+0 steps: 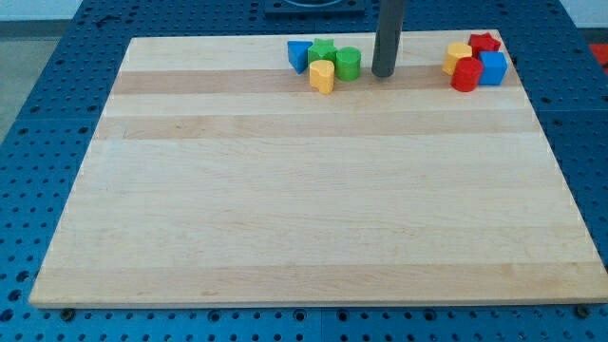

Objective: Move your arm to the blue triangle

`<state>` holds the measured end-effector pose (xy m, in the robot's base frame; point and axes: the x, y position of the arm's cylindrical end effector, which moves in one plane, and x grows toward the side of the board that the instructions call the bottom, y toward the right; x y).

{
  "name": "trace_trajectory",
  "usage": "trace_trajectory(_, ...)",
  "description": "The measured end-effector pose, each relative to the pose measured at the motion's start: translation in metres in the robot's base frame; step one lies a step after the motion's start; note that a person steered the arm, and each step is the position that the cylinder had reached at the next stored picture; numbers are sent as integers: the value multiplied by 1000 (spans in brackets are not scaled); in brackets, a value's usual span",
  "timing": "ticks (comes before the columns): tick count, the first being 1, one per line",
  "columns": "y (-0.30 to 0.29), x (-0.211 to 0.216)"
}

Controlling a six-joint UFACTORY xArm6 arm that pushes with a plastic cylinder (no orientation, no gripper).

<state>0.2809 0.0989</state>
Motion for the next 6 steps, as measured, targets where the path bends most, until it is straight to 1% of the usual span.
trace_trajectory(1,-10,-62)
trace_trajectory(3,-87,-75)
trace_trajectory(4,-87,-75)
trace_trajectory(5,-117,-64)
trace_trajectory(6,-122,-59)
